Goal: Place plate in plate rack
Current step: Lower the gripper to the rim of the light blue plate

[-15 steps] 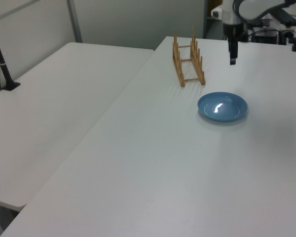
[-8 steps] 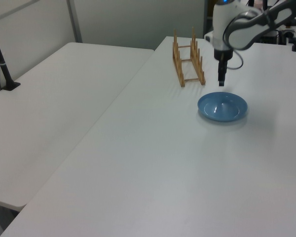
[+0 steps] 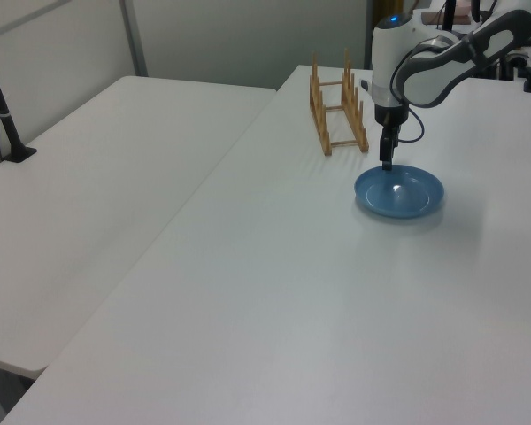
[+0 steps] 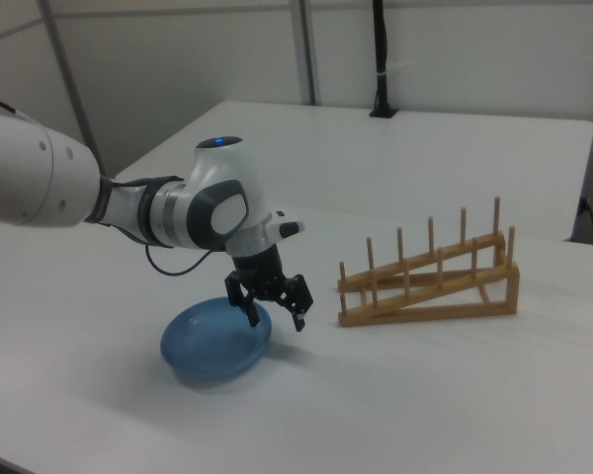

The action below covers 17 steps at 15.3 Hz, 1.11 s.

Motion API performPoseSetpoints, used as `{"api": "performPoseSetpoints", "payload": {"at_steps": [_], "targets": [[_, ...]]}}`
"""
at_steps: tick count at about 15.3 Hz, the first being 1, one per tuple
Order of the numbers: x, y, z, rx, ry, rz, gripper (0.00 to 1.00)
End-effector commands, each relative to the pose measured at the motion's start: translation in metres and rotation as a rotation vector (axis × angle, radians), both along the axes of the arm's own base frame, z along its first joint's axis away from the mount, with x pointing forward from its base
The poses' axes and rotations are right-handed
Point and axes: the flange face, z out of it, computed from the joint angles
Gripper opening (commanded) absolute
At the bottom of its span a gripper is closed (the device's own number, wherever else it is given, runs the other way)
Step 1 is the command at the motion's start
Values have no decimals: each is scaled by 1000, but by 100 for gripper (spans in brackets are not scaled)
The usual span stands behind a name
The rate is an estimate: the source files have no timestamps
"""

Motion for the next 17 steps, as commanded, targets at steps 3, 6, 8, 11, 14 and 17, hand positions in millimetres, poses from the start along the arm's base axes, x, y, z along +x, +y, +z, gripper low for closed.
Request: {"api": "performPoseSetpoints", "payload": {"at_steps": [3, 6, 8, 11, 14, 17], "targets": [[1, 24, -16, 4, 4, -63, 78], [4, 31, -21, 3, 3, -94, 44], [4, 32, -22, 3, 0, -112, 12], [4, 33, -19, 3, -6, -115, 0], [7, 34, -8, 1, -25, -113, 0], [13, 40, 18, 4, -71, -102, 0]]}}
